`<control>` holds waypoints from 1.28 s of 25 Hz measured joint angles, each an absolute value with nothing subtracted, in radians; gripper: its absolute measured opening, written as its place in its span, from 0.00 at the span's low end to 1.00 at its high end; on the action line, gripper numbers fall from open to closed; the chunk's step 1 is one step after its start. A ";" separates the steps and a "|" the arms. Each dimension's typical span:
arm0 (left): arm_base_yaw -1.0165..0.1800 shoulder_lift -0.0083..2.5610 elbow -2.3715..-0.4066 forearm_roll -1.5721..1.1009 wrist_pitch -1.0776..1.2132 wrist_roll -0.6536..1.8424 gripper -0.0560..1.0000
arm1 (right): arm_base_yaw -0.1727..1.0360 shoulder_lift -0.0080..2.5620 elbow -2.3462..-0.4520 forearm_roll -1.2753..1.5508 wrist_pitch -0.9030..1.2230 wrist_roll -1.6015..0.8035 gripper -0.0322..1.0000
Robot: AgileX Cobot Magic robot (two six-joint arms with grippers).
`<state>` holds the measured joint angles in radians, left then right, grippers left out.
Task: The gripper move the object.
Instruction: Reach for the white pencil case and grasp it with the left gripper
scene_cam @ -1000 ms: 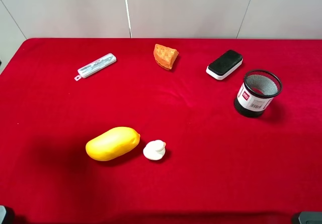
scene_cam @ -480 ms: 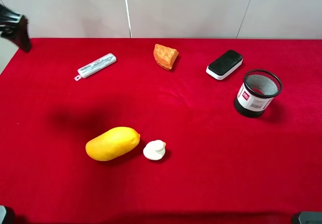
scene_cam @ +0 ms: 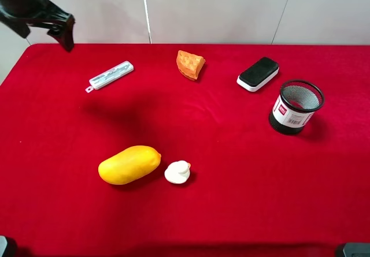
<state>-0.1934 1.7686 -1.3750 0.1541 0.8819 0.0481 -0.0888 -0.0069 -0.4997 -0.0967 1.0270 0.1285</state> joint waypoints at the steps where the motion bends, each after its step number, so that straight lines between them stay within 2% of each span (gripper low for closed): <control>1: -0.199 1.785 -1.387 0.154 0.882 0.058 0.88 | -0.089 -0.007 -0.500 -0.097 1.027 0.128 0.70; 12: -0.230 1.960 -1.438 0.146 0.796 0.158 0.88 | -0.089 -0.007 -0.500 -0.097 1.027 0.128 0.70; 24: -0.230 2.104 -1.446 0.046 0.634 0.459 0.88 | -0.089 -0.007 -0.500 -0.096 1.027 0.129 0.70; 32: -0.230 2.152 -1.446 0.010 0.527 0.485 0.88 | -0.089 -0.007 -0.500 -0.095 1.027 0.129 0.70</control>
